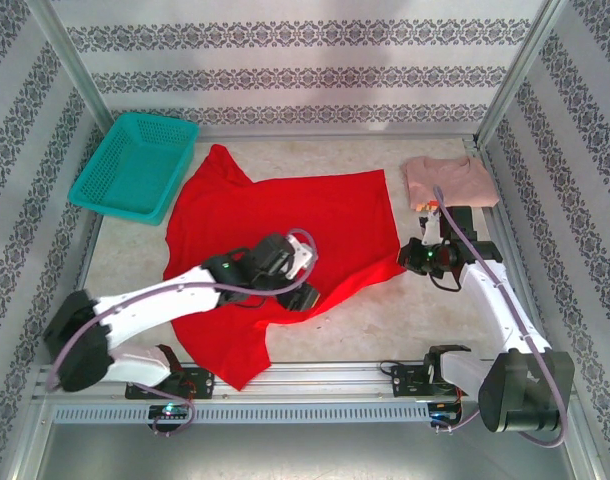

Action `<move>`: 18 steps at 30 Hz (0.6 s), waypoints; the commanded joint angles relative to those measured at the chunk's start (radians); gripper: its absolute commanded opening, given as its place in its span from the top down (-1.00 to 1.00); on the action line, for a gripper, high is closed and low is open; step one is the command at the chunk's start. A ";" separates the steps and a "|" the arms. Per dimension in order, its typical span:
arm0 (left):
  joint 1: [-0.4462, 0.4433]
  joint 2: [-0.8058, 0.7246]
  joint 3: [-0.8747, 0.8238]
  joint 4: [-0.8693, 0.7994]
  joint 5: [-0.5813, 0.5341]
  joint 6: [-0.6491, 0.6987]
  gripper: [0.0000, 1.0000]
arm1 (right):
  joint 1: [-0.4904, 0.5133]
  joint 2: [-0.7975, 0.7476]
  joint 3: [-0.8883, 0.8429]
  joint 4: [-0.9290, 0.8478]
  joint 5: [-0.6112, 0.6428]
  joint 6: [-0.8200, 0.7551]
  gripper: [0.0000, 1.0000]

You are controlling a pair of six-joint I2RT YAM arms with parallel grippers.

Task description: Fold the inside-out t-shirt

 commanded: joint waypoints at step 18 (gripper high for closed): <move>-0.417 -0.043 -0.132 -0.668 -0.072 -0.604 -0.63 | 0.013 0.033 0.017 0.113 -0.089 -0.029 1.00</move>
